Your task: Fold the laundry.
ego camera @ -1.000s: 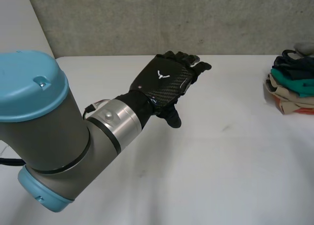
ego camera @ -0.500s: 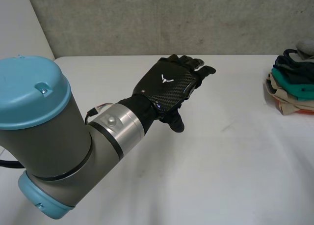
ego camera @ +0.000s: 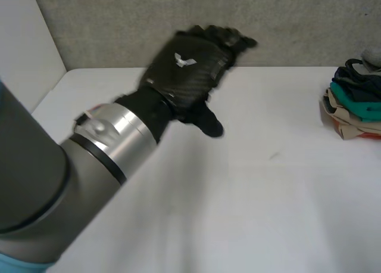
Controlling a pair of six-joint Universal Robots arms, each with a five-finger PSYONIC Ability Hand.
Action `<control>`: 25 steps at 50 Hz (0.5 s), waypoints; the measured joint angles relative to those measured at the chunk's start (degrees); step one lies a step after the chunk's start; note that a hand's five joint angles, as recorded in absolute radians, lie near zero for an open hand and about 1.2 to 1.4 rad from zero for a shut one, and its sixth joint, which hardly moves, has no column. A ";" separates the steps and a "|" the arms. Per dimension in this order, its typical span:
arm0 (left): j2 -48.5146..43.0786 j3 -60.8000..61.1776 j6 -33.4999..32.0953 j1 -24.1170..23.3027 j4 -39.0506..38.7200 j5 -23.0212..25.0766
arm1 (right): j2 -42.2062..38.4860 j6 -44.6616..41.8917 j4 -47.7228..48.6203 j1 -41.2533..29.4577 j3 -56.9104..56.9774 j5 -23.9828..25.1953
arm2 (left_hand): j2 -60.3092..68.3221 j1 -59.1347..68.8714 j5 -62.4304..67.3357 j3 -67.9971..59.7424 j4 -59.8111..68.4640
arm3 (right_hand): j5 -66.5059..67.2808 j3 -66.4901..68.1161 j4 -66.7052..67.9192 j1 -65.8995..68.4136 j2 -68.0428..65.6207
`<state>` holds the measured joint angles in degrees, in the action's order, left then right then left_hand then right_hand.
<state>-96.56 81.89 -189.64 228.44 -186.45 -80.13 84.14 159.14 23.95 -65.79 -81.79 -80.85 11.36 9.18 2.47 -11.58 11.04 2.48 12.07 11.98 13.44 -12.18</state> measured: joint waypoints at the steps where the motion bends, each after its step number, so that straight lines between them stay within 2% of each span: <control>1: 0.21 0.03 0.09 0.35 0.00 -0.54 | 0.84 0.88 0.34 -0.73 -0.82 0.71 | 0.00 0.00 0.00 0.00 0.00 | 0.00 0.00 0.00 0.00 0.00; 5: 2.02 1.20 0.79 5.84 0.13 -8.45 | 8.15 9.59 2.96 -10.65 -10.62 8.55 | 0.00 0.00 0.00 0.00 0.00 | 0.00 0.00 0.00 0.00 0.00; 6: 2.11 1.39 0.83 6.37 0.13 -9.16 | 8.50 10.14 3.05 -11.65 -11.40 9.07 | 0.00 0.00 -0.01 0.00 0.00 | 0.00 0.00 0.00 0.00 0.00; 10: 2.73 5.08 0.85 12.49 0.01 -14.91 | 8.73 13.79 2.45 -24.34 -18.46 11.21 | 0.00 0.00 0.00 0.00 0.00 | 0.00 0.00 0.00 0.00 0.00; 13: 2.76 7.47 0.72 14.96 -0.09 -15.74 | 6.62 14.14 1.43 -30.16 -20.35 9.37 | 0.00 0.00 -0.01 0.00 0.00 | 0.00 0.00 0.00 0.00 0.00; 16: 2.69 10.00 0.65 16.82 -0.20 -14.86 | 3.14 13.34 0.33 -35.38 -21.34 4.38 | 0.00 0.00 0.00 0.00 0.00 | 0.00 0.00 0.00 0.00 0.00; 22: 2.71 11.67 0.94 17.25 -0.39 -12.38 | 0.17 9.71 0.35 -38.37 -21.17 -4.35 | 0.00 0.00 0.00 0.00 0.00 | 0.00 0.00 0.00 0.00 0.00; 25: 2.89 11.70 1.08 16.93 -0.78 -11.84 | 0.34 8.54 0.83 -38.60 -21.13 -6.18 | 0.00 0.23 0.00 0.00 0.01 | 0.00 0.01 0.00 0.00 0.00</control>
<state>-93.67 93.59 -188.56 245.37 -187.23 -91.97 84.48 167.68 24.78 -104.39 -102.92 -87.03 11.36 9.41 2.47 -11.58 11.05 2.48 12.08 11.98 13.44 -12.18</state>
